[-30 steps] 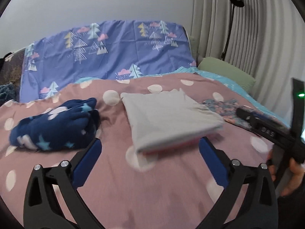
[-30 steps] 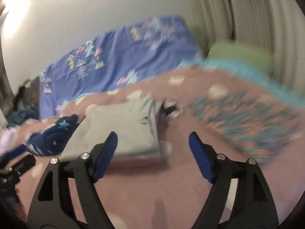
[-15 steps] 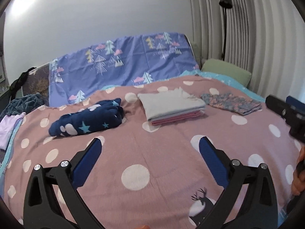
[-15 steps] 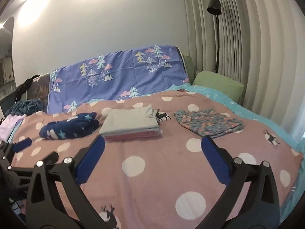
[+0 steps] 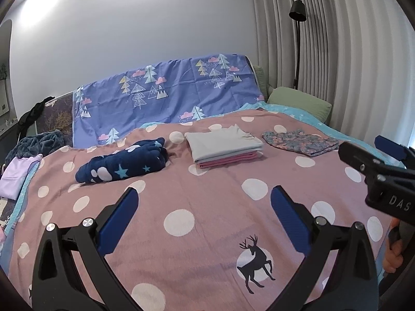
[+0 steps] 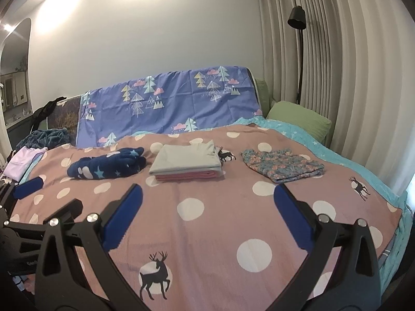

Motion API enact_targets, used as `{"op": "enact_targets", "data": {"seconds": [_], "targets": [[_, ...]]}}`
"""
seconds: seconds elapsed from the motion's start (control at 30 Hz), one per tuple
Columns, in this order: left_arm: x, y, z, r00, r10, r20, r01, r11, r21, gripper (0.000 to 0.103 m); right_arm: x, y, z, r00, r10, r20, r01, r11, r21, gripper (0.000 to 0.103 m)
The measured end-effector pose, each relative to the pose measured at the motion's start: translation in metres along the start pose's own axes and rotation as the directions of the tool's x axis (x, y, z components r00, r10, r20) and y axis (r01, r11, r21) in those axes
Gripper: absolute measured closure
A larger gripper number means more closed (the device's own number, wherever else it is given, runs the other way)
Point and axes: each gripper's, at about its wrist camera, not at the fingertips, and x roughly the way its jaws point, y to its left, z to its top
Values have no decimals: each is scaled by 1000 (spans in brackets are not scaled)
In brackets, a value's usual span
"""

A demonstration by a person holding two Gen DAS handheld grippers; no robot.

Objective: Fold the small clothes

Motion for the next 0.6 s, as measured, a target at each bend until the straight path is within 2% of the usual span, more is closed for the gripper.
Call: {"op": "enact_targets", "data": {"seconds": [0.6], "targets": [[2,-19,-1,999,-6,-50,6,1000,0,1,8,-25,-10,997,6,-71,-3,999,51,2]]}}
